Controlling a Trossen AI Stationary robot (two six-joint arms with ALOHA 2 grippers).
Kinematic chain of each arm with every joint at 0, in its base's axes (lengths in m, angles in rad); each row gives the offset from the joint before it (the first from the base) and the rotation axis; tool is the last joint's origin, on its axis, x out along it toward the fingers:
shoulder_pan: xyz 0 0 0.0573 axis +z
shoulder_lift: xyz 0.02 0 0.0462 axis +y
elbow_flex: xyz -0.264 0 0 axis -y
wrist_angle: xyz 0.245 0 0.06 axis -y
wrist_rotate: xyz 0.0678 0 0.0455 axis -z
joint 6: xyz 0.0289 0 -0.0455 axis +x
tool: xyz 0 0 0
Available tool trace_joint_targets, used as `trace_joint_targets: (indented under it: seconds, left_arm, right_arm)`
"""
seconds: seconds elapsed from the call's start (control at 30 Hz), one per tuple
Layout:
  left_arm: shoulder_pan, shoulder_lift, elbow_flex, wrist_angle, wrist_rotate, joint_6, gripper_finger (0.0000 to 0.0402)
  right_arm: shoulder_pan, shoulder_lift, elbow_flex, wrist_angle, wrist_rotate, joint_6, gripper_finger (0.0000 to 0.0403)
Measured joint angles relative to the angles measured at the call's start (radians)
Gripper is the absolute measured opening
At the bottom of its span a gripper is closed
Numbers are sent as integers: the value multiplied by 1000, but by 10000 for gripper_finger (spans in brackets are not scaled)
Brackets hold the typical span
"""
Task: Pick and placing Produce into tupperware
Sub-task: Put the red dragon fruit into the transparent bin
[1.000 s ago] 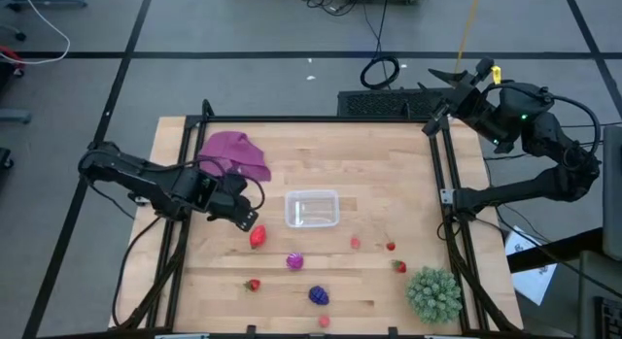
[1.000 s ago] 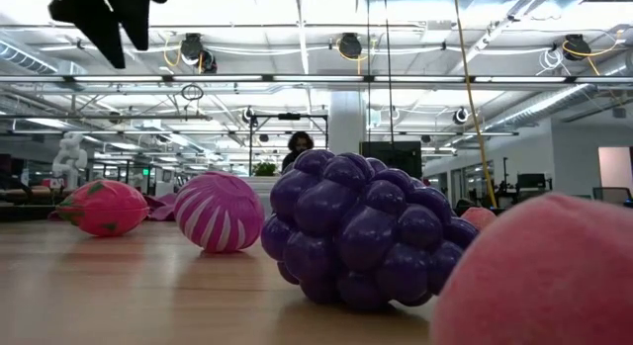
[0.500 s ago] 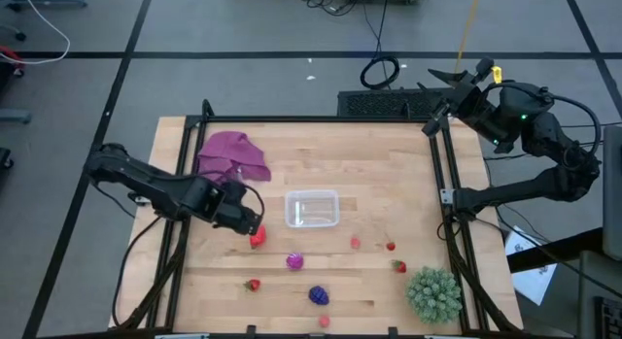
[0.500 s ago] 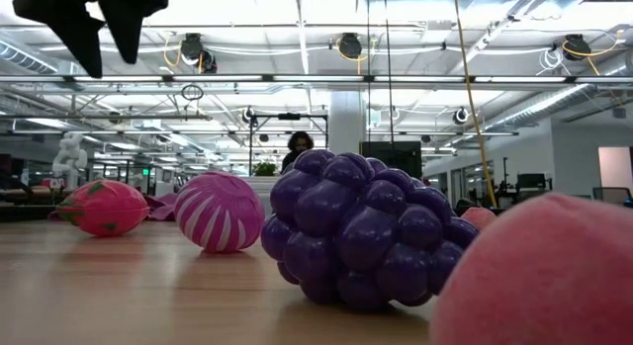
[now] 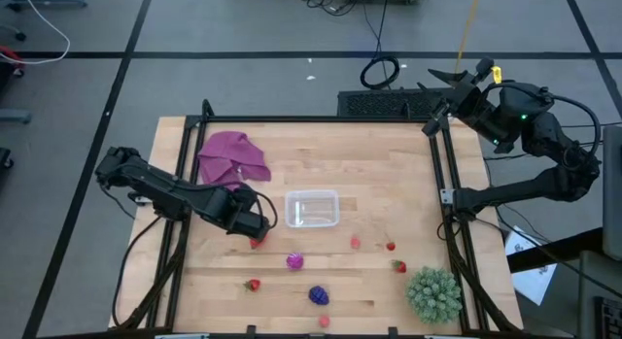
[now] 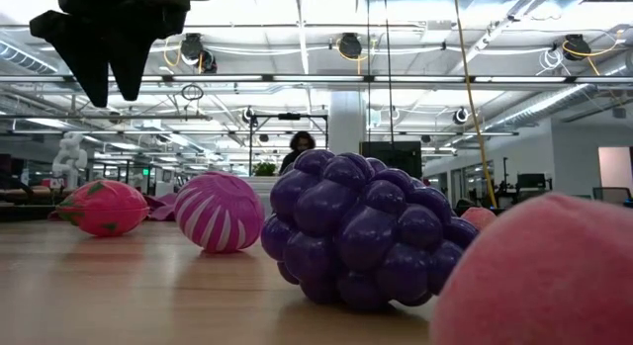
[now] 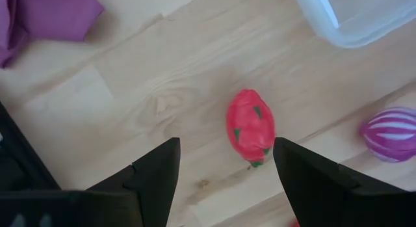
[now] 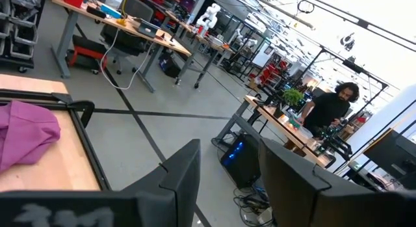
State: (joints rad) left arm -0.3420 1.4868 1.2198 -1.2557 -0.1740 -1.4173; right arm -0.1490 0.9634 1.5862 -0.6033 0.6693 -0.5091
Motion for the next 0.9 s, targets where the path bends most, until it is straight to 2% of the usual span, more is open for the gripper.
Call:
trace_joint_targets:
  seconds: [0.5, 0.9]
  left_arm:
    - [-12, 24, 0, 5, -1, -129, 255]
    - [-22, 144, 0, 112, 58, -158, 307]
  right_arm:
    - [0, 0, 0, 0, 0, 0, 148]
    - [0, 0, 0, 0, 1, 0, 148]
